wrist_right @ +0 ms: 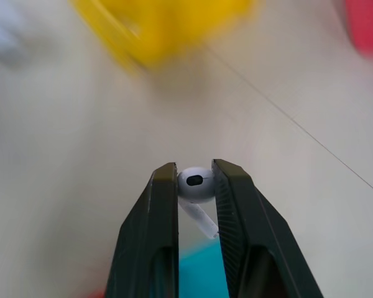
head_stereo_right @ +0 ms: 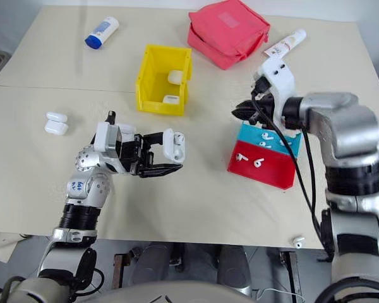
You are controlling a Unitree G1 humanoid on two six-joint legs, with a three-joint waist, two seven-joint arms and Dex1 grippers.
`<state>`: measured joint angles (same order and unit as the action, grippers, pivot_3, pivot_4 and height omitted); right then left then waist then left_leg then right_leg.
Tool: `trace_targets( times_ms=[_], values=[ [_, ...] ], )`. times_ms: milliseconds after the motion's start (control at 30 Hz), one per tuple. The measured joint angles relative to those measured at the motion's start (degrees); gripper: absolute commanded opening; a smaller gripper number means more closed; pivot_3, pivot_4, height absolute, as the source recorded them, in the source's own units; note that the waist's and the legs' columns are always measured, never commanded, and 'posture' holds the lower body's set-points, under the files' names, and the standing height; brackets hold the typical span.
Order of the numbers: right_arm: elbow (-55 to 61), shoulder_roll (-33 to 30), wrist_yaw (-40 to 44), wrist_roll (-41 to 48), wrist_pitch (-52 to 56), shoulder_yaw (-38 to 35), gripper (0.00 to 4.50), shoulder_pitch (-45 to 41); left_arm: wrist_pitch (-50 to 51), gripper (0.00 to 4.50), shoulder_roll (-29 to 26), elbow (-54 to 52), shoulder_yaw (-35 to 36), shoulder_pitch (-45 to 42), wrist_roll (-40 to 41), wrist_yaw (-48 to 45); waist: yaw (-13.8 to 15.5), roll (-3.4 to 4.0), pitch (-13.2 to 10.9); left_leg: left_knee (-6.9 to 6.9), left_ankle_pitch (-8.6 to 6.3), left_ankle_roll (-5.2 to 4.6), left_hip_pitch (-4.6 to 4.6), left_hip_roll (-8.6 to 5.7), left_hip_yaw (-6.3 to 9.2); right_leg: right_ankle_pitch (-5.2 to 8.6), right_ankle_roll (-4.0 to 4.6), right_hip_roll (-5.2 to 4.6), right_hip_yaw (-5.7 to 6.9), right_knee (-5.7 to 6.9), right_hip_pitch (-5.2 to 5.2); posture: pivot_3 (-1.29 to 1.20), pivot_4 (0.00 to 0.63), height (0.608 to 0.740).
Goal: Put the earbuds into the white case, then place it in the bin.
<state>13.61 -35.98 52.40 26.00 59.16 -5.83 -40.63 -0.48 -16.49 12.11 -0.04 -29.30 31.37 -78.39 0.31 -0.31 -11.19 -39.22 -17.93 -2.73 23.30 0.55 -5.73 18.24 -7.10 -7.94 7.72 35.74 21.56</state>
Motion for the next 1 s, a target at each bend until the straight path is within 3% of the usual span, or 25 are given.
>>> trace_targets(
  times_ms=[133, 367, 667, 1000],
  values=[
    [13.7, 7.9, -1.0, 14.4, -0.6, -8.9, 0.44, 7.4, 0.0, 2.73, 1.5, 4.8, -0.1, -5.1, 0.1, -2.5, 0.0, 0.00, 0.0, 0.00, 0.02, 0.04, -0.03, 0.03, 0.03, 0.00, 0.00, 0.07, -0.03, 0.01, -0.02, 0.00, 0.150, 0.740],
    [22.5, 13.4, -8.7, 27.5, -2.9, -12.6, 0.44, 15.0, -0.1, 2.73, 3.0, 12.3, -0.2, -9.9, 0.0, -6.9, -0.3, 0.00, 0.0, 0.00, 0.03, 0.04, -0.06, 0.04, 0.02, 0.00, 0.00, 0.13, -0.08, 0.03, -0.01, 0.00, 0.150, 0.740],
    [24.7, 14.4, -16.3, 31.2, -7.4, -7.5, 0.44, 19.6, -0.2, 2.73, 4.4, 13.6, -0.6, -11.4, 0.0, -7.6, -0.3, 0.00, 0.0, 0.00, 0.03, 0.05, -0.07, 0.05, 0.00, 0.00, 0.00, 0.14, -0.12, 0.04, 0.00, 0.00, 0.150, 0.740],
    [24.7, 13.9, -18.2, 31.7, -11.6, -2.8, 0.44, 21.5, 0.4, 2.73, 4.4, 10.8, -0.7, -11.3, 0.1, -7.6, -0.3, 0.00, 0.0, 0.00, 0.04, 0.03, -0.06, 0.04, 0.01, 0.00, 0.00, 0.13, -0.13, 0.03, 0.00, 0.00, 0.150, 0.740]
  ],
)
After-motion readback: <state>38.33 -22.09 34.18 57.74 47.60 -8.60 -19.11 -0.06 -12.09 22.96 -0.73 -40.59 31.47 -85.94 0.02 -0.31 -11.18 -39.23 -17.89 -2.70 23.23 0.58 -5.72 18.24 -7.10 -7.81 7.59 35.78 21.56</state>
